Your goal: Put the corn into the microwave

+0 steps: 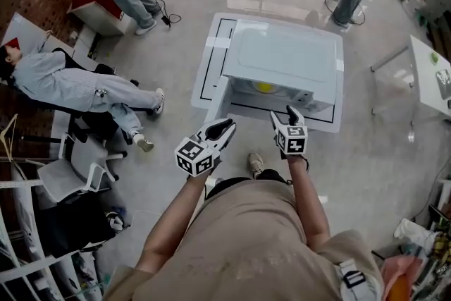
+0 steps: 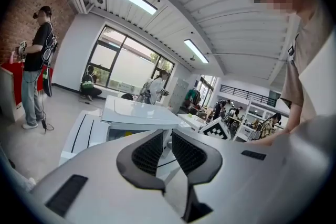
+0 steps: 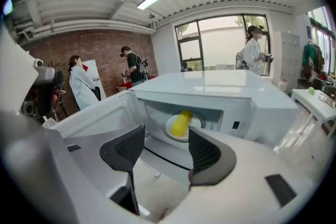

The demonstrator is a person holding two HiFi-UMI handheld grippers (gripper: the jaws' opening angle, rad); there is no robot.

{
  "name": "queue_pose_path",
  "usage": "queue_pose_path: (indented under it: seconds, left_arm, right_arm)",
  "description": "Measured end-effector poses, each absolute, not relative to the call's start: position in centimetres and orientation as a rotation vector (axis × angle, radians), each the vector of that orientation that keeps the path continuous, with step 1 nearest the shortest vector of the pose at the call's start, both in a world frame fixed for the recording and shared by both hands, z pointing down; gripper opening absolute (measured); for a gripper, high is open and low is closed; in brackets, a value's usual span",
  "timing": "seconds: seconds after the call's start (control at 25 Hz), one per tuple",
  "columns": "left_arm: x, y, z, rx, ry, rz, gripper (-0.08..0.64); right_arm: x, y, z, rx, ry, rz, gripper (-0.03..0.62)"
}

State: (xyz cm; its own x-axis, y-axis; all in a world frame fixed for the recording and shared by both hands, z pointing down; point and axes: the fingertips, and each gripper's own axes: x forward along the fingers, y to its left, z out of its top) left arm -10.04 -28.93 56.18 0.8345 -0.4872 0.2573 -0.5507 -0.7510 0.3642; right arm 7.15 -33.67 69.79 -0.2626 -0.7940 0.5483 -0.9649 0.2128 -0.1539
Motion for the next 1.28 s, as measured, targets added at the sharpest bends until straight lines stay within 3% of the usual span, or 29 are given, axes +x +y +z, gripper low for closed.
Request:
queue_pose_path:
  seconds: [0.44, 0.84, 1.28]
  left_arm:
    - [-17.3, -22.7, 50.5, 2.736, -0.655, 0.124, 0.041]
    - [-22.7, -16.6, 49.0, 2.791, -0.663, 0.067, 0.041]
    - [-20.9, -10.8, 47.5, 2.797, -0.571, 0.006, 0.043]
  right_arm:
    - [1.5, -23.8, 54.7, 1.875, -2.187, 0.514, 0.265]
    - [-3.8, -13.4, 50.4, 1.954, -2.255, 0.494, 0.265]
    - [-1.0, -3.0, 47.8, 2.017, -2.311, 0.438, 0.265]
